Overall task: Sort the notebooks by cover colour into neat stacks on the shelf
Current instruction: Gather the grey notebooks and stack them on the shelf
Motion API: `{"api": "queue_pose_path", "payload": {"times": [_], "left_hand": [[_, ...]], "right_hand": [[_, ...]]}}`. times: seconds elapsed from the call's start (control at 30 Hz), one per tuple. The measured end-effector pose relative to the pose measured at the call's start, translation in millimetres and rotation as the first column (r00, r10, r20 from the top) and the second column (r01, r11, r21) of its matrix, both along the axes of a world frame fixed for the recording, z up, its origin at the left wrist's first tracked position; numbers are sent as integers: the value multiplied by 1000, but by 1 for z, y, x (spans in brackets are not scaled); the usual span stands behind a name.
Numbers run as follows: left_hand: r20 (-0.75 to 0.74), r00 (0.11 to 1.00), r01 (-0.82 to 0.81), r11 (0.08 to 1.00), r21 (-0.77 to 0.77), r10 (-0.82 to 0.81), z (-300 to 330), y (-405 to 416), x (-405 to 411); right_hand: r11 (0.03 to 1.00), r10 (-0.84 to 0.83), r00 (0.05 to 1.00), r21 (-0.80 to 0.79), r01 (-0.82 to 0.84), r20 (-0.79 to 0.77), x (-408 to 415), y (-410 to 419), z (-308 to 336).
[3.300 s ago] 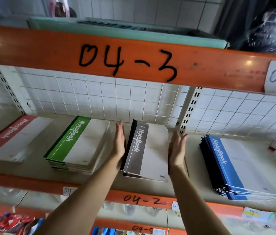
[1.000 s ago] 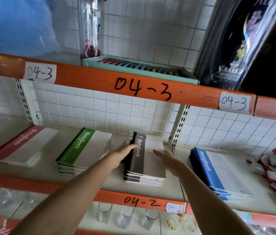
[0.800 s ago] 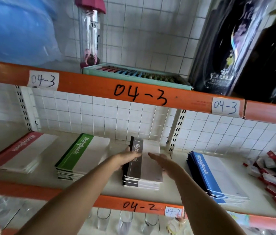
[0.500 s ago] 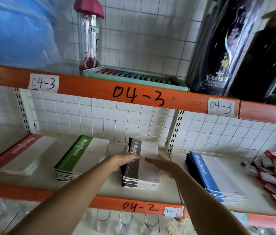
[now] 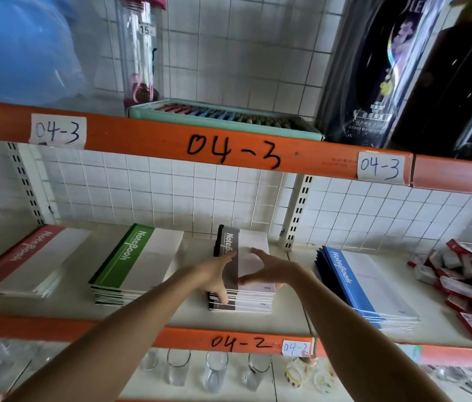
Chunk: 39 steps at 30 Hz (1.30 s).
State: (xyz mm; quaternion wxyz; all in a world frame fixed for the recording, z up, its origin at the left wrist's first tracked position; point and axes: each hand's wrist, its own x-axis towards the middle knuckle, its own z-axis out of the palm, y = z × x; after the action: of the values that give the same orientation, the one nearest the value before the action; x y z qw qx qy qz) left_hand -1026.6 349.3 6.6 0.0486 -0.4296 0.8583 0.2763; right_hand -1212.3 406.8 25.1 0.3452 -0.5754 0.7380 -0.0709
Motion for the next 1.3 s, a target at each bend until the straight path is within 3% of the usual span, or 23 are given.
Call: {"api": "queue_pose_path", "payload": {"times": [0.17,0.47,0.6,0.7,0.9,1.07,1.3], "left_hand": [[10,1000,-24,1000,-15,24,-9,-3,-2],[-152,984,-87,996,22,89,-10,3,5],[-83,988,-127,992,8,127,-10,18,4],[5,993,-117,987,-113,119,-17,36,6],[55,992,-90,946,-313,113,-16,52,8],[29,992,-108,945,-310,123,-16,55,6],[16,991,-127,963,-236,134,-13,34,-3]], "right_hand": [[1000,-17,1000,3,17,25,0,-2,-4],[999,-11,999,-34,13,49,-2,3,-11],[999,14,998,-40,-12,66,-9,20,-9],[992,122,992,-15,-122,-39,-8,34,-15],[955,187,935,-166,-245,-301,2,45,-35],[940,191,904,-194,-281,-383,-3,42,-43],[950,186,910,-167,-262,-370,-14,22,-39]]}}
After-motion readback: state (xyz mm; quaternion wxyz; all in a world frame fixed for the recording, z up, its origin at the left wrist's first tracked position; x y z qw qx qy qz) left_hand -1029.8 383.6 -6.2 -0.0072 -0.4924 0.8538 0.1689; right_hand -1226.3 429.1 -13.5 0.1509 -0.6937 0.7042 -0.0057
